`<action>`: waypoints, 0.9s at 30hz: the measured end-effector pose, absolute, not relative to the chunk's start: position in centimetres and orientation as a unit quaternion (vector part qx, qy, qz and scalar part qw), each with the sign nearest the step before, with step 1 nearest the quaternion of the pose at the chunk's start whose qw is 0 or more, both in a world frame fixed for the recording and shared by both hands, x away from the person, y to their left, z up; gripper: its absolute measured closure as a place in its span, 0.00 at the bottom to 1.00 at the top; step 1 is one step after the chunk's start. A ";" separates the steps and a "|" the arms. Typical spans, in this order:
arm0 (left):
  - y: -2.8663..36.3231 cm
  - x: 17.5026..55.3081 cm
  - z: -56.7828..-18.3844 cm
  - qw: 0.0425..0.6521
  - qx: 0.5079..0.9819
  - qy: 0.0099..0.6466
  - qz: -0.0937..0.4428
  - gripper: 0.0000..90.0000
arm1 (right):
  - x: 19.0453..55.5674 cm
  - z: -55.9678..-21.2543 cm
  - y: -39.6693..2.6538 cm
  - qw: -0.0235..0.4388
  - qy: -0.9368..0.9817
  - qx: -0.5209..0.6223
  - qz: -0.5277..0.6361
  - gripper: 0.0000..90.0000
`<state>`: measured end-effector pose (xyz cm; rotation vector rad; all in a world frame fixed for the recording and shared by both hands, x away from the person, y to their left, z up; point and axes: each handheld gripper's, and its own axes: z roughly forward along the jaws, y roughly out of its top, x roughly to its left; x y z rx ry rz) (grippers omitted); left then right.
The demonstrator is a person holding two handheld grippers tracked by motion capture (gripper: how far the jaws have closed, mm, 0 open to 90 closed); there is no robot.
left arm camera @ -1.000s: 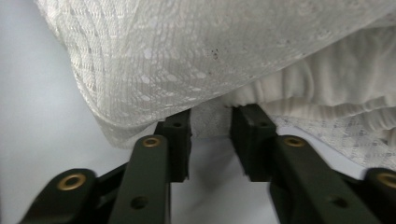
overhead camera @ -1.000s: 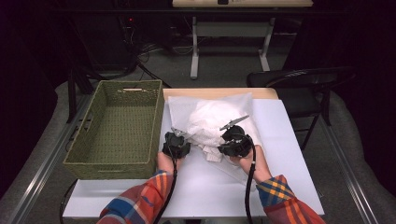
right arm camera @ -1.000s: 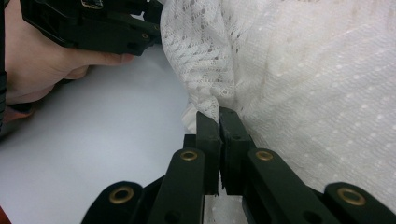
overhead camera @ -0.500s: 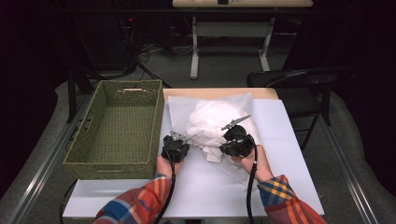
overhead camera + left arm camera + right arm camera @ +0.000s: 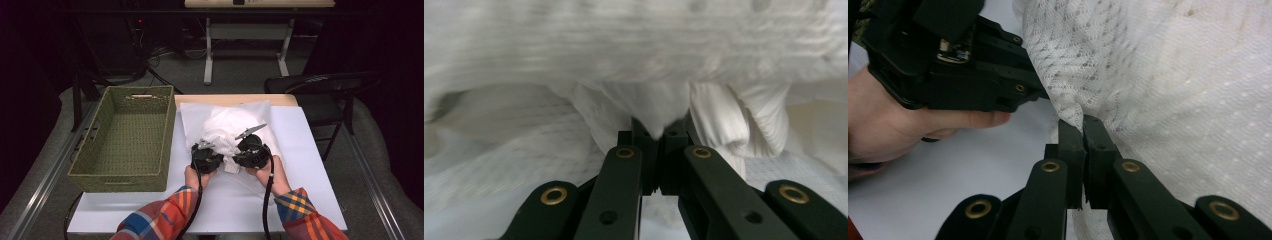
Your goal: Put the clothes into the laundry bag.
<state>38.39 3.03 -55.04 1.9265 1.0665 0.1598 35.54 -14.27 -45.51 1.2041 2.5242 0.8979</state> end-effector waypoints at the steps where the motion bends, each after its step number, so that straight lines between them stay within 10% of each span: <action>1: 2.8 38.6 -55.3 0.443 0.783 0.432 0.061 0.99 | 35.6 -45.5 -14.3 0.102 0.853 0.409 0.306 0.98; 15: 5.2 36.5 -55.2 0.374 0.824 0.423 0.061 0.53 | 35.7 -45.7 -14.4 0.096 0.857 0.411 0.297 0.98; 27: 3.6 36.4 -55.6 0.364 0.829 0.419 0.073 0.67 | 35.7 -45.8 -14.4 0.097 0.857 0.410 0.297 0.98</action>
